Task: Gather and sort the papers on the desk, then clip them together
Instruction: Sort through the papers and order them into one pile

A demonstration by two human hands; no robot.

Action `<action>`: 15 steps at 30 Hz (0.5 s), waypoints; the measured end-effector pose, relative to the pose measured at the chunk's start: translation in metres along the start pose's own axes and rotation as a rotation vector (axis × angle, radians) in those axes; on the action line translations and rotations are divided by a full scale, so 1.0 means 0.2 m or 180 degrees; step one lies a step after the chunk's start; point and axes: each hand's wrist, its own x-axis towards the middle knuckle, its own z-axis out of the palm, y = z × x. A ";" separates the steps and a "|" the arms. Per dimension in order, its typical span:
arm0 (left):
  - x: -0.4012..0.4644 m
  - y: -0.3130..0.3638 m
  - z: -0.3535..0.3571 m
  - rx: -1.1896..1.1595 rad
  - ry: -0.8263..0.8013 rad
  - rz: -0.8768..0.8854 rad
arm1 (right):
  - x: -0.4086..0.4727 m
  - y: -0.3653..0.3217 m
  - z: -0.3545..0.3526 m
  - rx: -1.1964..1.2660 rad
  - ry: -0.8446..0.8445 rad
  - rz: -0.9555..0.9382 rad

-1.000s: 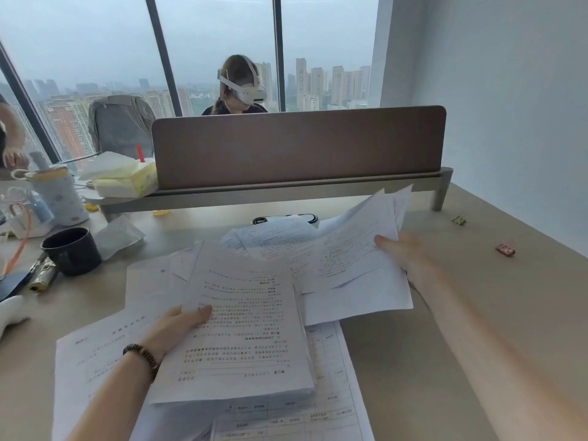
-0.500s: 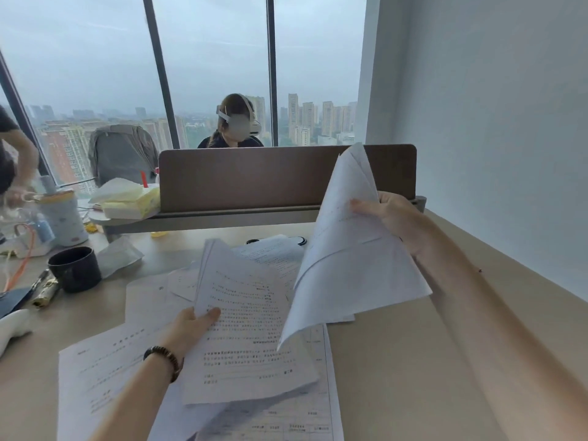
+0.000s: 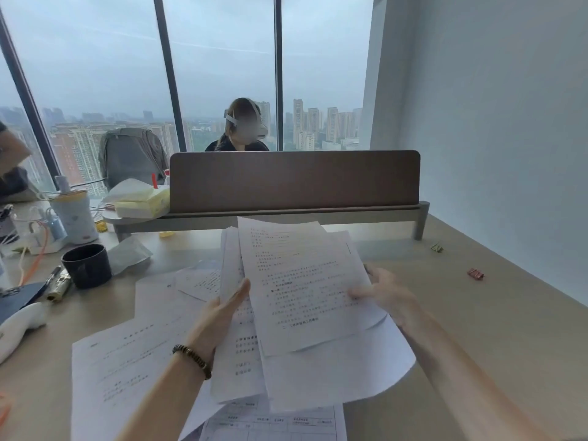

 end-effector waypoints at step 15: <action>0.10 -0.09 0.10 0.0865 0.0042 0.0101 | 0.02 0.19 0.15 0.1126 -0.0302 0.0545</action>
